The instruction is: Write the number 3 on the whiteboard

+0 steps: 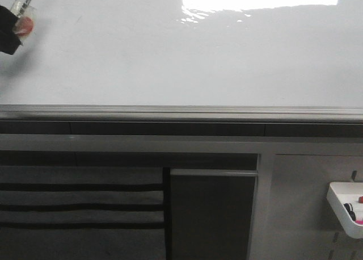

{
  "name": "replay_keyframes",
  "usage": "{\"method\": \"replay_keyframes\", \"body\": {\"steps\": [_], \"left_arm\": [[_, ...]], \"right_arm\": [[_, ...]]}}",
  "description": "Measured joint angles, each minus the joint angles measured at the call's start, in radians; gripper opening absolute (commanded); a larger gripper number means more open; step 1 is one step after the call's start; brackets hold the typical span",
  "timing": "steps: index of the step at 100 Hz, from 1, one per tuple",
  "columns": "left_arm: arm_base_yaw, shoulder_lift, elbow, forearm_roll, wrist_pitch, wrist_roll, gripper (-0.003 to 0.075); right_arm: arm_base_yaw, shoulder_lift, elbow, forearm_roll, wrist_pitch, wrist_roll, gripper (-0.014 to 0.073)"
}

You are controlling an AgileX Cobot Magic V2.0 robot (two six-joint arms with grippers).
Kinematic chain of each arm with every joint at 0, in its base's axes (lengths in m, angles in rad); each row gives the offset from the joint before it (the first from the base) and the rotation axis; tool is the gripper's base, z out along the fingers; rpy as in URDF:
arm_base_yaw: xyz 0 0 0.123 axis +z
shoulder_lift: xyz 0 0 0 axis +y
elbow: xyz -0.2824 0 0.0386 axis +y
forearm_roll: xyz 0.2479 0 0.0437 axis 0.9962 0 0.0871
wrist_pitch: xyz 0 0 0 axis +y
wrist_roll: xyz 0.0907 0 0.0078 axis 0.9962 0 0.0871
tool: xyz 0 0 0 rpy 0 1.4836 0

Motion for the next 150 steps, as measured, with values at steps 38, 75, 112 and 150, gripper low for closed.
{"method": "replay_keyframes", "body": {"steps": [38, 75, 112, 150], "left_arm": [[-0.241, -0.101, -0.144, -0.042, 0.615, 0.321, -0.0018], [-0.514, -0.101, -0.149, -0.075, 0.683, 0.381, -0.0018], [-0.541, -0.101, -0.149, -0.075, 0.685, 0.383, -0.0018], [-0.541, -0.101, -0.149, -0.059, 0.685, 0.388, -0.0018]], "right_arm": [[0.177, 0.404, -0.225, 0.429, 0.292, -0.657, 0.0561], [0.455, 0.781, -0.422, 0.546, 0.329, -0.959, 0.0561], [0.630, 0.988, -0.497, 0.553, 0.195, -1.110, 0.0436], [0.657, 1.003, -0.497, 0.553, 0.170, -1.197, 0.0288]]}}
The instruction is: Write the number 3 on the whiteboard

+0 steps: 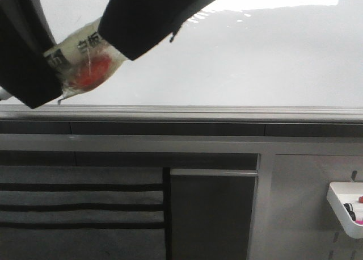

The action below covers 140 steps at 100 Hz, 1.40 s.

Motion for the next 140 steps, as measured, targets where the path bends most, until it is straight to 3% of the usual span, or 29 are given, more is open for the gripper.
{"method": "replay_keyframes", "body": {"steps": [66, 78, 90, 100, 116, 140], "left_arm": [[-0.002, 0.000, 0.000, 0.003, -0.002, 0.002, -0.0013], [-0.002, 0.000, 0.000, 0.005, -0.006, 0.004, 0.0090], [-0.002, -0.007, 0.000, 0.010, -0.014, 0.004, 0.0293], [-0.002, -0.024, 0.000, 0.015, -0.056, 0.002, 0.0399], [0.024, -0.086, -0.020, 0.011, -0.107, -0.017, 0.0412], [0.176, -0.232, -0.027, 0.011, -0.111, -0.127, 0.0410]], "right_arm": [[0.000, 0.002, 0.000, 0.000, -0.010, -0.005, -0.0010], [0.000, 0.002, 0.000, 0.000, -0.011, -0.008, -0.0016], [0.000, 0.002, -0.001, 0.000, -0.012, -0.008, -0.0016], [0.000, 0.002, -0.001, -0.004, -0.019, -0.008, -0.0016], [0.000, -0.021, -0.001, -0.082, -0.061, 0.063, -0.0016], [-0.091, -0.185, -0.001, -0.297, -0.112, 0.392, -0.0016]]}}
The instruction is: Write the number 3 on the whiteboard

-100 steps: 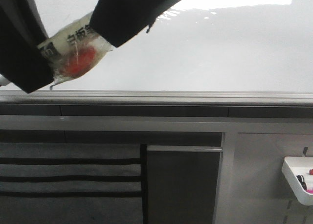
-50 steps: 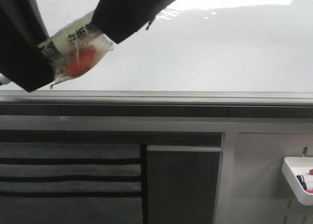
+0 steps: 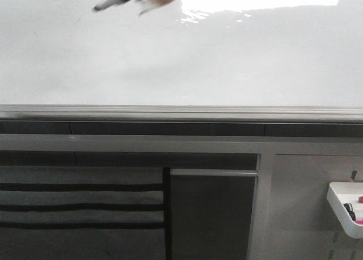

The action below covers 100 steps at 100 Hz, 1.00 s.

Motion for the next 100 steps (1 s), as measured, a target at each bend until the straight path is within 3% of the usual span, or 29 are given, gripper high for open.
{"method": "replay_keyframes", "body": {"steps": [19, 33, 57, 85, 100], "left_arm": [[0.144, -0.127, 0.045, 0.000, 0.000, -0.116, 0.0410], [0.208, -0.225, 0.132, -0.003, -0.019, -0.154, 0.0410], [0.233, -0.299, 0.242, -0.005, -0.095, -0.160, 0.0410], [0.232, -0.299, 0.246, -0.008, -0.105, -0.160, 0.0410], [0.232, -0.299, 0.246, -0.009, -0.107, -0.160, 0.0410]], "right_arm": [[-0.220, -0.148, 0.013, -0.057, 0.031, 0.272, -0.0016], [-0.342, -0.246, 0.109, -0.064, 0.041, 0.340, -0.0016], [-0.367, -0.324, 0.229, -0.067, 0.062, 0.354, -0.0016], [-0.369, -0.312, 0.223, -0.012, 0.034, 0.358, -0.0016], [-0.369, -0.205, 0.120, -0.002, 0.121, 0.374, -0.0016]]}}
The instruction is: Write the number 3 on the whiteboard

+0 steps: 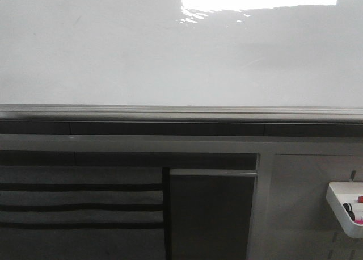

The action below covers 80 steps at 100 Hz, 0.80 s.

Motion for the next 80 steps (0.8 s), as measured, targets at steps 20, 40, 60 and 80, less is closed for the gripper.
{"method": "replay_keyframes", "body": {"steps": [20, 40, 60, 80], "left_arm": [[0.000, 0.000, 0.000, 0.000, 0.000, 0.000, 0.0410], [0.000, 0.000, 0.000, 0.000, 0.000, 0.000, 0.0410], [0.000, 0.000, 0.000, 0.000, 0.000, 0.000, 0.0410], [0.000, 0.000, 0.000, 0.000, 0.000, 0.000, 0.0410]], "right_arm": [[0.043, 0.224, -0.198, -0.002, 0.099, 0.026, -0.0016], [0.197, 0.351, -0.306, -0.202, 0.031, 0.208, -0.0016], [0.237, 0.450, -0.355, -0.285, -0.040, 0.260, -0.0016], [0.237, 0.510, -0.361, -0.296, -0.103, 0.264, -0.0016]]}}
